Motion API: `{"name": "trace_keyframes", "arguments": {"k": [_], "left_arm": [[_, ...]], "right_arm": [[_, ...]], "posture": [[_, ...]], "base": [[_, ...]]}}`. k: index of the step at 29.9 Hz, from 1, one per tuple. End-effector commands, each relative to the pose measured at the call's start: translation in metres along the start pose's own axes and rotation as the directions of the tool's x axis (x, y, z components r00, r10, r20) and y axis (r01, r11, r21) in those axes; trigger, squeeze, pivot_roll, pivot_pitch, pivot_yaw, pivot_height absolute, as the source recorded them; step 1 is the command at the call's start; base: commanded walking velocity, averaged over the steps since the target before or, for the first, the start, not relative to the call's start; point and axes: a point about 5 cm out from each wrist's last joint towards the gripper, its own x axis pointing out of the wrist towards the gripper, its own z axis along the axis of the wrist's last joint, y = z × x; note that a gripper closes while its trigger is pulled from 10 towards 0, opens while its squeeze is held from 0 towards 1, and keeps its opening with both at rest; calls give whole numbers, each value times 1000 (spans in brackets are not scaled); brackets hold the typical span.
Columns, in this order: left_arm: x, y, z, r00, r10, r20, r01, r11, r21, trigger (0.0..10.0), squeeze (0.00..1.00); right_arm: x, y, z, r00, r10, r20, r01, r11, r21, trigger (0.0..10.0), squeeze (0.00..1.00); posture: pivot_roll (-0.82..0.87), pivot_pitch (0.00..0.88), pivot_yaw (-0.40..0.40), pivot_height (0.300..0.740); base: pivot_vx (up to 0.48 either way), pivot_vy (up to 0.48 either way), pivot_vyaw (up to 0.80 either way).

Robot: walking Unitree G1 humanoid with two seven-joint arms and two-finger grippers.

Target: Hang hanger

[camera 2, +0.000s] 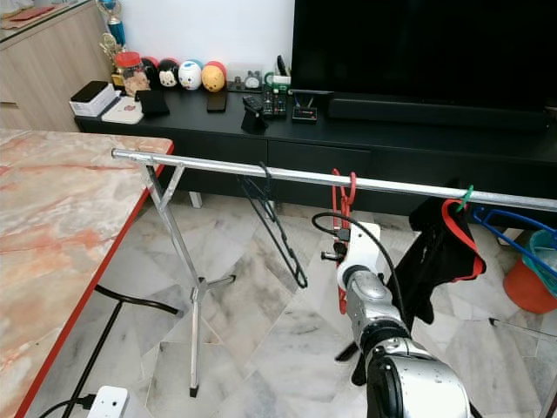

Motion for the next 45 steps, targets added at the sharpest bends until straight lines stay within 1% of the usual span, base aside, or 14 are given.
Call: {"name": "trace_keyframes", "arguments": {"k": [1,3,6,11,17,26,34,41,42,43,44,45], "left_arm": [[-2,1,-7,1000,-4,-30,5,1000,26,10000,0],[-2,1,-7,1000,-5,-31,6,1000,27,10000,0],[-2,0,-8,999,-6,-35,7,1000,29,10000,0],[-3,0,-11,999,-6,-44,8,999,33,10000,0],[-4,2,-12,999,-4,-50,6,999,36,10000,0],[-4,2,-13,999,-6,-52,8,999,38,10000,0],[-4,2,-13,999,-6,-51,8,999,42,10000,0],[-3,0,-11,999,-9,-49,12,999,42,10000,0],[-3,0,-11,999,-10,-49,12,999,42,10000,0],[-3,0,-11,999,-9,-49,12,999,43,10000,0],[-3,0,-11,999,-9,-49,11,999,43,10000,0],[-3,0,-11,999,-9,-49,11,999,44,10000,0]], "right_arm": [[-3,-3,-15,998,-11,-56,11,1000,2,10000,0],[-3,-3,-16,998,-14,-58,14,1000,-2,10000,0],[-4,-6,-18,998,-38,-54,39,999,23,10000,0],[-5,-7,-19,998,-39,-48,40,999,20,10000,0],[-5,-12,-16,998,-56,-33,57,998,29,10000,0],[-5,-16,-13,997,-73,-21,74,997,36,10000,0],[-5,-23,-10,993,-116,-3,116,992,48,10000,0],[-7,-23,-17,994,-109,-27,111,992,59,10000,0],[-7,-22,-17,994,-106,-28,107,992,60,10000,204],[-7,-22,-17,995,-101,-26,102,993,59,10000,698],[-6,-21,-17,995,-98,-24,99,993,58,10000,773],[-6,-21,-17,995,-96,-19,97,994,57,10000,780]], "posture": [[19,0,-1,740],[20,0,-2,740],[17,0,0,740],[16,0,1,740],[13,0,2,740],[12,0,3,740],[9,0,4,740],[10,0,3,740],[10,0,3,740],[8,0,3,740],[9,0,2,740],[9,0,2,740]], "base": [[0,0,0],[0,0,0],[0,0,0],[0,0,0],[0,0,0],[0,0,0],[0,0,0],[0,0,0],[0,0,0],[0,0,0],[0,0,0],[0,0,0]]}}
